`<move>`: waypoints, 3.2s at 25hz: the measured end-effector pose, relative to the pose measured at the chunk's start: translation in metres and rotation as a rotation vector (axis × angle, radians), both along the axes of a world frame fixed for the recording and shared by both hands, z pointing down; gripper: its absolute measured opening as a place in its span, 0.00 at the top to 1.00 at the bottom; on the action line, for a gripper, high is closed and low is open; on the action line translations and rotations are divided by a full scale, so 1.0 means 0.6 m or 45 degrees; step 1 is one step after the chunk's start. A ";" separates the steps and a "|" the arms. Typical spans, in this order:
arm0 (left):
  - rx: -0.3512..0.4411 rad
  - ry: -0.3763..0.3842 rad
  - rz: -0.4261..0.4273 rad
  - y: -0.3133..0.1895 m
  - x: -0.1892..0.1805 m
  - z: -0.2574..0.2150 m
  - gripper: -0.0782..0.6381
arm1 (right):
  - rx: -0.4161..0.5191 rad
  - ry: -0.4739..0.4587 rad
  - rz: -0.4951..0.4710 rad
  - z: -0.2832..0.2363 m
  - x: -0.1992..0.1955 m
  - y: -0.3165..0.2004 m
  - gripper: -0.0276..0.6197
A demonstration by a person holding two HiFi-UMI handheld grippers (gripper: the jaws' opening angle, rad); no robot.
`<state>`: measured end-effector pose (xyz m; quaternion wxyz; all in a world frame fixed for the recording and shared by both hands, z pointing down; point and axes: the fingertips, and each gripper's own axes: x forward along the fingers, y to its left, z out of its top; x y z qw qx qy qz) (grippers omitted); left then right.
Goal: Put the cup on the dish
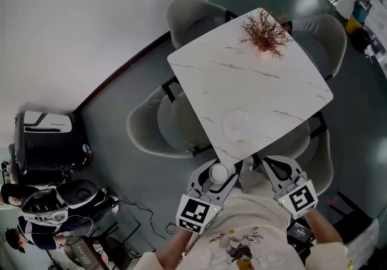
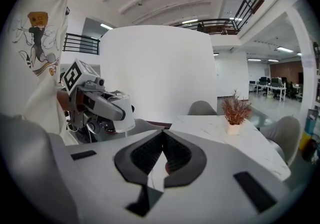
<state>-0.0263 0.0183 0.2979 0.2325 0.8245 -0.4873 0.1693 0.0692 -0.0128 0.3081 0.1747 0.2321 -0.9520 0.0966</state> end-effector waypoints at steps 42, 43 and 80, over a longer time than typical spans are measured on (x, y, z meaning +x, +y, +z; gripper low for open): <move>0.000 -0.180 -0.062 -0.158 0.010 0.210 0.52 | -0.171 0.099 -0.012 0.227 -0.024 -0.121 0.95; 0.008 -0.184 -0.069 -0.165 0.011 0.222 0.52 | -0.166 0.121 -0.018 0.240 -0.024 -0.127 0.95; 0.007 -0.237 -0.055 -0.258 0.033 0.439 0.52 | -0.203 0.247 -0.042 0.410 -0.030 -0.158 0.95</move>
